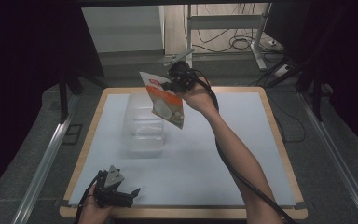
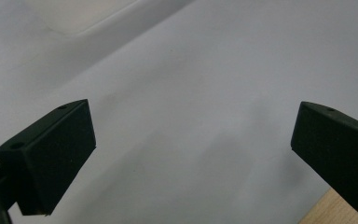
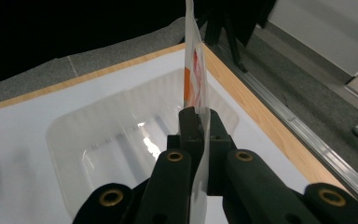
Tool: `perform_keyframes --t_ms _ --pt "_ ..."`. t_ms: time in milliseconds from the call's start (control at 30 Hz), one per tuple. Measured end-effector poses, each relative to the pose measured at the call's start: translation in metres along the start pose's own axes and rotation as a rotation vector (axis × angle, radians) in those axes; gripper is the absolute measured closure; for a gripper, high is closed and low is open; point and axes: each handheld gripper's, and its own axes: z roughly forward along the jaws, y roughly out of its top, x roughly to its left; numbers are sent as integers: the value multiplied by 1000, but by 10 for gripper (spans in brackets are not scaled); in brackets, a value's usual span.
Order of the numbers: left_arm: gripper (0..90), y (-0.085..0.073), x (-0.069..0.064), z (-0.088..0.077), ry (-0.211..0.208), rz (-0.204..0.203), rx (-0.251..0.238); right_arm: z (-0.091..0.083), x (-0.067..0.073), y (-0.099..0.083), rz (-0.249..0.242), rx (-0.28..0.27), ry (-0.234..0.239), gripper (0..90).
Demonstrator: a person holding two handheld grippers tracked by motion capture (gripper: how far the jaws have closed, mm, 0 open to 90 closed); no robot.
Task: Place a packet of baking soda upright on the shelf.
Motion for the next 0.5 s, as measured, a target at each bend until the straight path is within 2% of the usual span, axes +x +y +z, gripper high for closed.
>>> perform_keyframes --t_ms 100,333,500 --pt "0 0 0 0 -2 -2 1 9 2 6 -10 3 11 893" --pt "0 -1 0 0 -6 -4 -1 46 9 25 -44 31 36 893" --pt "0 -1 1 0 -7 1 3 62 13 31 -62 40 44 893"
